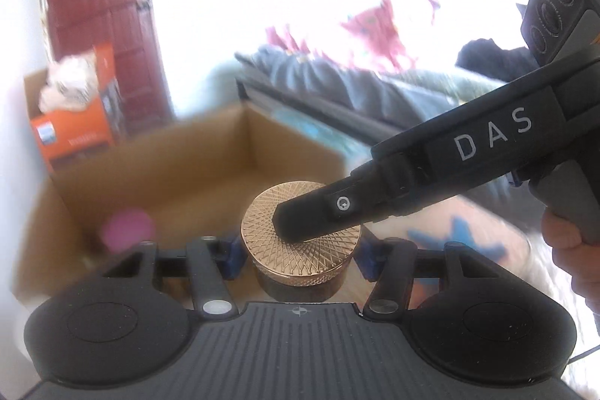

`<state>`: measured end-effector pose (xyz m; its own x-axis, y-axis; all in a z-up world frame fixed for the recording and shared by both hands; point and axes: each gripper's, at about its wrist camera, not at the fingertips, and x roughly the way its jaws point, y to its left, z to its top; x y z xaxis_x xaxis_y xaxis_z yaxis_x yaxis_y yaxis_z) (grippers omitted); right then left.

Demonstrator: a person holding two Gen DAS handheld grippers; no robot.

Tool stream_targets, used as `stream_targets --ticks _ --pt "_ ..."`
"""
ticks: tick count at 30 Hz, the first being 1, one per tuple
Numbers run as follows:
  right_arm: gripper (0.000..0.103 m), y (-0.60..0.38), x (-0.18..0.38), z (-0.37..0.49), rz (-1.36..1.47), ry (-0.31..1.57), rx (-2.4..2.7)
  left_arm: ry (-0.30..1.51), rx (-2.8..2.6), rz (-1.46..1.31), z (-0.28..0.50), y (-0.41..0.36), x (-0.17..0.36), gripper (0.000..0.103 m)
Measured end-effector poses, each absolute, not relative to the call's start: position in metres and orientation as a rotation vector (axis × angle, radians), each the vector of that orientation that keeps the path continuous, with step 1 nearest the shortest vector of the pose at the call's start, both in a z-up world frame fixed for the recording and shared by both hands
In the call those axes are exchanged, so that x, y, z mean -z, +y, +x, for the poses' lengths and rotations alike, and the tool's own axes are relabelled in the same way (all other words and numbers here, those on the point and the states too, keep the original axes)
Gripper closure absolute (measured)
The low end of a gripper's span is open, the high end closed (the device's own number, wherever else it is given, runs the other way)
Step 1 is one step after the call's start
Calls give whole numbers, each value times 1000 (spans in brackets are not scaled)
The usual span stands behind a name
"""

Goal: Organize rigid objects
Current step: 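Carry the gold-lidded jar with the right tool into the box, then open the right tool to release the jar in the box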

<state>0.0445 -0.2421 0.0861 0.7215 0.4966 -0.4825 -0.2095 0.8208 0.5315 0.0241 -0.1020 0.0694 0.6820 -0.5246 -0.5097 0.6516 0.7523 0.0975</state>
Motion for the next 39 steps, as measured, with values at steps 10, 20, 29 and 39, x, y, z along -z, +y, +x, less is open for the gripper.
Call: stream_targets --ticks 10,20,29,39 --pt "53 -242 -133 157 414 730 -472 646 646 163 135 -97 -107 46" --pt "53 -240 -92 282 438 991 -435 946 526 27 237 -101 -65 46" --pt "53 -234 -60 327 414 1093 -425 1068 429 -44 275 -103 -41 46" --pt "53 -229 -38 348 393 1141 -412 1142 364 -99 295 -99 -21 46"
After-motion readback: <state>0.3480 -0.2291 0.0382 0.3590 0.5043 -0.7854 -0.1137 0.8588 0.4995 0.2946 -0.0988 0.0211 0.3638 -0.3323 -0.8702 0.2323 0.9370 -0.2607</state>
